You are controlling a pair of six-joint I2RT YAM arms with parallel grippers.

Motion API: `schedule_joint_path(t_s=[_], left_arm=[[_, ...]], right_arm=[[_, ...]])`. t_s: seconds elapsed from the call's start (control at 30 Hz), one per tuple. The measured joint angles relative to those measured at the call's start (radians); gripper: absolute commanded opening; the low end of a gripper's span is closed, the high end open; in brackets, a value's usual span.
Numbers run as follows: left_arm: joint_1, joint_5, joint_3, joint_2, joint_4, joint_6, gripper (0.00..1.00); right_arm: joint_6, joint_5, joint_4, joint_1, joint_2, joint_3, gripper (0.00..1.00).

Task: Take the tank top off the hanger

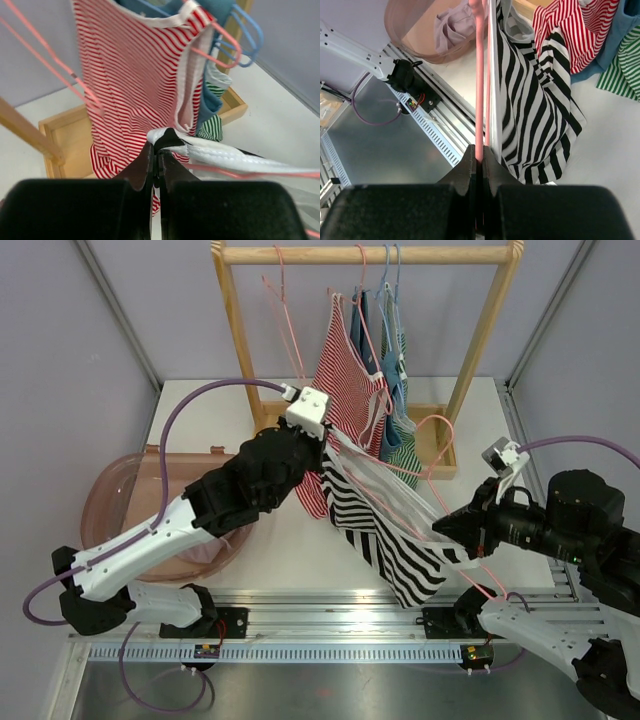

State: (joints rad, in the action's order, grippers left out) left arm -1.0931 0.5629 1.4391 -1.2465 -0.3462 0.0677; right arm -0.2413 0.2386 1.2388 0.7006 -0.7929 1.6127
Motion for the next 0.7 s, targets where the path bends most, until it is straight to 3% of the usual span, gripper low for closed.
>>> schedule_joint_path(t_s=[0.3, 0.43, 0.7], left_arm=[[0.129, -0.041, -0.059, 0.103, -0.087, 0.198, 0.0], [0.147, -0.154, -0.064, 0.124, -0.129, 0.268, 0.0], [0.144, -0.488, -0.278, 0.332, -0.022, 0.353, 0.0]], right_arm=[[0.045, 0.04, -0.107, 0.0, 0.154, -0.084, 0.0], [0.054, 0.05, -0.211, 0.0, 0.263, -0.173, 0.0], [-0.013, 0.146, -0.699, 0.0, 0.446, -0.542, 0.0]])
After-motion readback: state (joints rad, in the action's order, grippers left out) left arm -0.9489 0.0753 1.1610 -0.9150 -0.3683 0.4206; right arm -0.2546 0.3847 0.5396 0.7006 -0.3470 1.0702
